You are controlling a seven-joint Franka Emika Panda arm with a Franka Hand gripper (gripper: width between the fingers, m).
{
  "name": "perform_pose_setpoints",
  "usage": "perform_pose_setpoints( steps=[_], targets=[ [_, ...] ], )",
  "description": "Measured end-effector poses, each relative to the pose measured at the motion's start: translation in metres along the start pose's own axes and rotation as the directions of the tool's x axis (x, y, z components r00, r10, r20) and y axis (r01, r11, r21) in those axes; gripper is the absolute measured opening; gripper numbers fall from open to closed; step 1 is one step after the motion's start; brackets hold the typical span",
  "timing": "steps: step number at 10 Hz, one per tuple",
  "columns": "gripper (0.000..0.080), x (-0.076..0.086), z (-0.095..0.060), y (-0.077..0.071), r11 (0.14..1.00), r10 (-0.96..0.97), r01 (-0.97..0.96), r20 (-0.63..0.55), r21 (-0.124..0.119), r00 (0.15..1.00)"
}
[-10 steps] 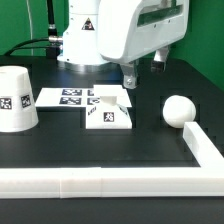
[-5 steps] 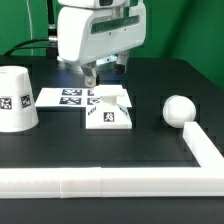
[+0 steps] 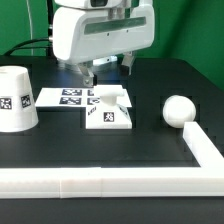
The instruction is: Assemble lamp
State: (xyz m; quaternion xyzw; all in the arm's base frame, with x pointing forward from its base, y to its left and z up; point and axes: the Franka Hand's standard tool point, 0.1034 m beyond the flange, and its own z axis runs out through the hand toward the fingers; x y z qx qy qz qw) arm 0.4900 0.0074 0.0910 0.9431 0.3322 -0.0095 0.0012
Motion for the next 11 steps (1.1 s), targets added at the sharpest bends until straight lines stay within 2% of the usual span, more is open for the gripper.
perform_pose_setpoints(
  steps=[1,3,6,8,11],
  targets=[
    [0.0699,-0.003,0.002,-0.002,0.992,0.128,-0.128,-0.004,0.005,0.992],
    [0.0699,-0.014,0.01,-0.016,0.95,0.313,-0.313,0.005,0.01,0.95],
    [0.0699,-0.012,0.011,-0.019,0.873,0.488,-0.488,0.006,0.027,0.873],
    [0.0699,-0.011,0.011,-0.022,0.789,0.613,-0.613,0.011,0.043,0.79],
    [0.0699,-0.017,0.019,-0.027,0.684,0.727,-0.727,0.021,0.061,0.686]
  ],
)
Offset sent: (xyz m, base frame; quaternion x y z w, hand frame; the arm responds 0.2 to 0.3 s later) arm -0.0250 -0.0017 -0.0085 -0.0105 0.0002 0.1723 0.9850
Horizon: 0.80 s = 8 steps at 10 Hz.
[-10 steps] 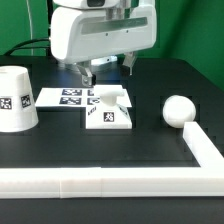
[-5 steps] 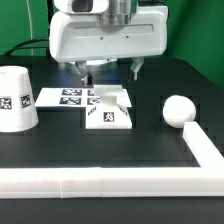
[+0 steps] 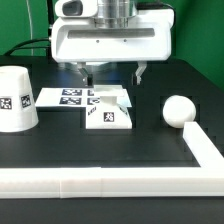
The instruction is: Assemble lamp
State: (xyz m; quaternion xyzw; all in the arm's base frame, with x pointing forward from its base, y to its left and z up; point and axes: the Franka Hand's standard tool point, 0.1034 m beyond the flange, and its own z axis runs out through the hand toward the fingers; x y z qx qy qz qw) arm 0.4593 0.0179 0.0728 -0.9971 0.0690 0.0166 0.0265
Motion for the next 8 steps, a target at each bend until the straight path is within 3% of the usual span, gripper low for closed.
perform_pose_setpoints(
  steps=[4,8],
  targets=[
    [0.0699,-0.004,0.004,0.004,0.999,-0.051,0.051,0.004,-0.001,0.999],
    [0.0699,-0.005,0.022,0.007,0.998,-0.056,0.056,0.0,-0.002,0.998]
  ],
)
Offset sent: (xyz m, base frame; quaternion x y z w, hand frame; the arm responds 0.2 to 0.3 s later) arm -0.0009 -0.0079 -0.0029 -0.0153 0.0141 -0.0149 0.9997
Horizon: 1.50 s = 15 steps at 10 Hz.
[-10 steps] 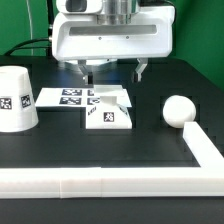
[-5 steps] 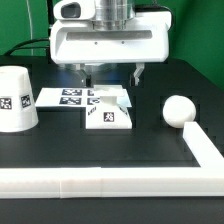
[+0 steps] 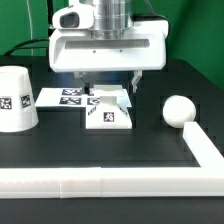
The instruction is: Assemble lamp
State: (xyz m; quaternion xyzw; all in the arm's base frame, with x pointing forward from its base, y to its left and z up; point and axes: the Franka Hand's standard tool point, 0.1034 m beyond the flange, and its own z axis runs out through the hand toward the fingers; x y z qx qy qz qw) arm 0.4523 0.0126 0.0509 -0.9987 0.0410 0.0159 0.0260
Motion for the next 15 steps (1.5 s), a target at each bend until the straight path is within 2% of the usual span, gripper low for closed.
perform_pose_setpoints(
  steps=[2,4,12,15],
  targets=[
    [0.0699,-0.003,0.005,-0.002,1.0,-0.004,0.004,0.009,0.0,1.0],
    [0.0534,-0.003,0.005,-0.003,1.0,-0.006,0.006,0.008,0.0,1.0],
    [0.0534,-0.001,0.005,-0.004,1.0,-0.007,0.007,0.009,0.001,1.0],
    [0.0534,0.043,0.003,-0.019,1.0,-0.023,0.023,-0.022,0.014,1.0]
  ],
)
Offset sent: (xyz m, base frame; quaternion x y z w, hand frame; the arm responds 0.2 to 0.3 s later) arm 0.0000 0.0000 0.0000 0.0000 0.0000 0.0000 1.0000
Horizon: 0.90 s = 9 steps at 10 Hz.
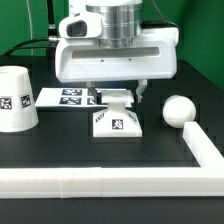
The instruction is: Assemble lamp
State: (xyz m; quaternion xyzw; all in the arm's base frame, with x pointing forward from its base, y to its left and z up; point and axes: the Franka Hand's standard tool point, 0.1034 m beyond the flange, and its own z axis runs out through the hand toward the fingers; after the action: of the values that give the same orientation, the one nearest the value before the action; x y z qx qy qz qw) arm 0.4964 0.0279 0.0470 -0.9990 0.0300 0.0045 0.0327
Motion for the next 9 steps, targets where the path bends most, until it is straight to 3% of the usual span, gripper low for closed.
perform_pose_setpoints(
  steps=[5,9],
  targets=[
    [0.0535,0.071,0.001,-0.041,0.999,-0.05,0.051,-0.075,0.018,0.996],
    [0.0535,0.111,0.0,-0.056,0.998,-0.059,0.063,-0.124,0.029,0.991]
  ],
)
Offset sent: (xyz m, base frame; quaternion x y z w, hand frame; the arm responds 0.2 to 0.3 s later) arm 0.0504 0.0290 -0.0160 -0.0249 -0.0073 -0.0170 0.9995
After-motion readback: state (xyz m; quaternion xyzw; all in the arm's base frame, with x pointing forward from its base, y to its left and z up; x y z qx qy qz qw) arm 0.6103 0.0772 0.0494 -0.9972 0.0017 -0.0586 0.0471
